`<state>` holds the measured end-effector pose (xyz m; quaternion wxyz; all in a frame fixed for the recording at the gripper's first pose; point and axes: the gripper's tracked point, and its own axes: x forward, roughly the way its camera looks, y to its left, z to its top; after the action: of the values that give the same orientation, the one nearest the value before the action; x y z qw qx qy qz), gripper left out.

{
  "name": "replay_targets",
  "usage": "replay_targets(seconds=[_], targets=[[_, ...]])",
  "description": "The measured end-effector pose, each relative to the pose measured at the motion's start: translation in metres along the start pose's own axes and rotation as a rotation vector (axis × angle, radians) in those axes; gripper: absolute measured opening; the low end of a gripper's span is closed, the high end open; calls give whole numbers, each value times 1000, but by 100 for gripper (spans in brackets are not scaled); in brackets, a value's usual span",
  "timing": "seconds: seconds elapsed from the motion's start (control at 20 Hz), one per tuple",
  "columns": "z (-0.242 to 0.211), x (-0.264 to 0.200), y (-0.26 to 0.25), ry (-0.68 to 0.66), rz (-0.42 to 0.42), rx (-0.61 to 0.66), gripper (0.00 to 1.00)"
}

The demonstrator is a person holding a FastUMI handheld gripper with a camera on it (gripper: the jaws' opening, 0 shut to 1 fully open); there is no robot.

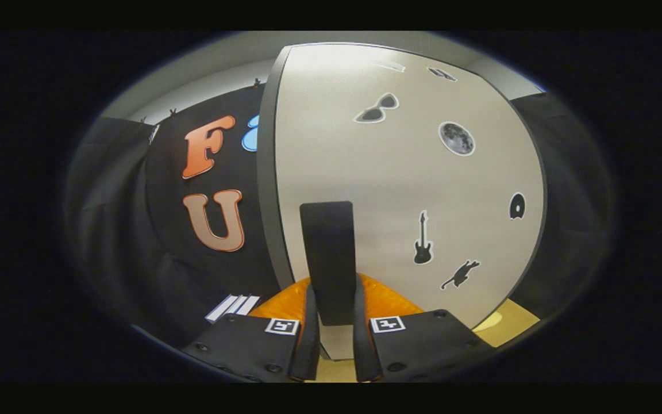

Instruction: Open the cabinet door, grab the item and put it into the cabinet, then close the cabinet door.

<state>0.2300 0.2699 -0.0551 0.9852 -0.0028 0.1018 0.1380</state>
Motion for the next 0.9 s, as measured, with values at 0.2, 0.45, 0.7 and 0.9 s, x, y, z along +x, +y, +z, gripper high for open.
replay_targets(seconds=[0.2,0.45,0.7,0.9], targets=[[-3,-48,-11,-10,-5,-6,26],[-9,-114,-41,-33,-7,-24,21],[-10,-161,-72,-48,-28,-17,21],[-12,-184,-93,-60,-82,-23,20]])
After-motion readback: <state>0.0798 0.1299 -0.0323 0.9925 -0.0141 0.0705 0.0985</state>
